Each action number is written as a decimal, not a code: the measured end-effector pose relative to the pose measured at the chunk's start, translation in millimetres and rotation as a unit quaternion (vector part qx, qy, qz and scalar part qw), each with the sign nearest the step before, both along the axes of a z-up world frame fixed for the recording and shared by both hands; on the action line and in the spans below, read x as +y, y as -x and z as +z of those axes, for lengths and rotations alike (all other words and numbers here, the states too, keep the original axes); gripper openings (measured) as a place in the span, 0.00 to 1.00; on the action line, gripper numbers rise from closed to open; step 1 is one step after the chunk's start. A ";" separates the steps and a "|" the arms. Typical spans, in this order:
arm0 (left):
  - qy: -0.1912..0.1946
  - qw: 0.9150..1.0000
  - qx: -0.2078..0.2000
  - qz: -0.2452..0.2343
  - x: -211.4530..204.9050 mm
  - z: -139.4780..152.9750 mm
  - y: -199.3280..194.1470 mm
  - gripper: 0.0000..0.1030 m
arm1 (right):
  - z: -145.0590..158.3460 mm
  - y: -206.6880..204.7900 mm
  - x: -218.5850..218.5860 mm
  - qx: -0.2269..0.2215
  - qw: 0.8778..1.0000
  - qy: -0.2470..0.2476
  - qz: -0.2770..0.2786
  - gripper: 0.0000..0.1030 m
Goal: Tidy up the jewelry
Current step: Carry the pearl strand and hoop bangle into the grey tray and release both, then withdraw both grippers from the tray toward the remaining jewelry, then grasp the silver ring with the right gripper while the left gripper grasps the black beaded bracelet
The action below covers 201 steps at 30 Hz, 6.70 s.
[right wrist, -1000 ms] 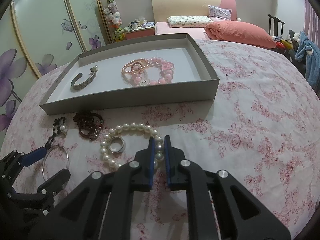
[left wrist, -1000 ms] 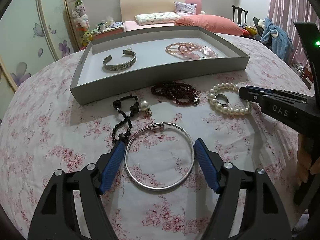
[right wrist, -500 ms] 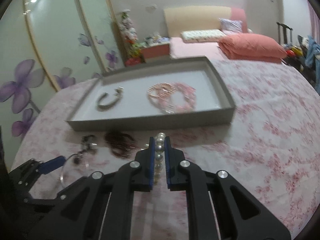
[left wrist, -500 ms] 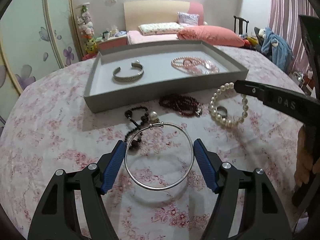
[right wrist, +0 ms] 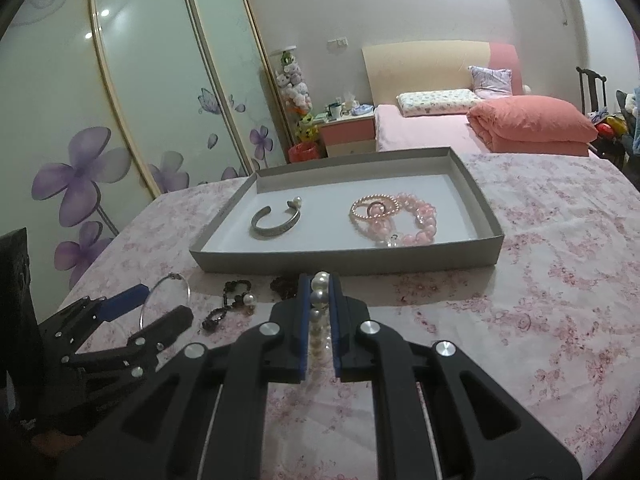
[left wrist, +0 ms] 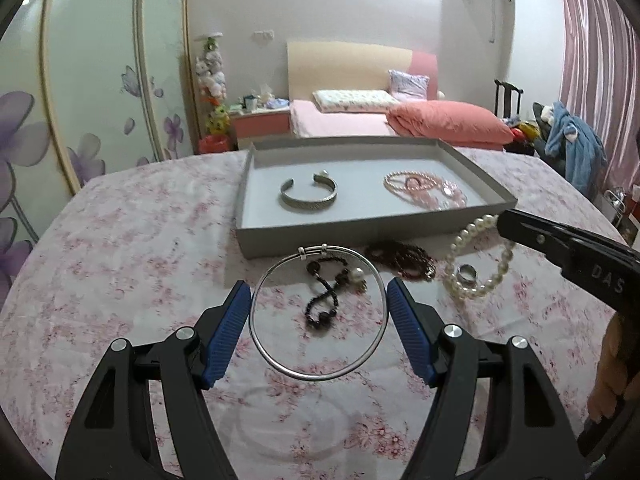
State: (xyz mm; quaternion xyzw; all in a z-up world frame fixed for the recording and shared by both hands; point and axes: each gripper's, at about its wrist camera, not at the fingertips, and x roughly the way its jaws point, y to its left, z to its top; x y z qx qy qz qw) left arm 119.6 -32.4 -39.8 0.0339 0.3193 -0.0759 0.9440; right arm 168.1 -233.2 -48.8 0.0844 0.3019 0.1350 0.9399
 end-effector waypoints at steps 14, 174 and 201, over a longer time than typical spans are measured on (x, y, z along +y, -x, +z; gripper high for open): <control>0.002 0.999 -0.044 0.029 7.6 11.9 6.7 0.68 | 9.6 14.7 -5.4 -0.031 0.999 -0.002 -0.023 0.10; -0.049 0.992 0.104 -0.048 -8.7 -36.9 -54.4 0.55 | -50.9 -50.6 -11.4 0.129 0.983 0.120 -0.050 0.21; -0.025 0.994 0.110 -0.006 22.9 -33.8 -50.1 0.05 | -52.4 -45.3 -16.1 0.127 0.984 0.101 -0.070 0.21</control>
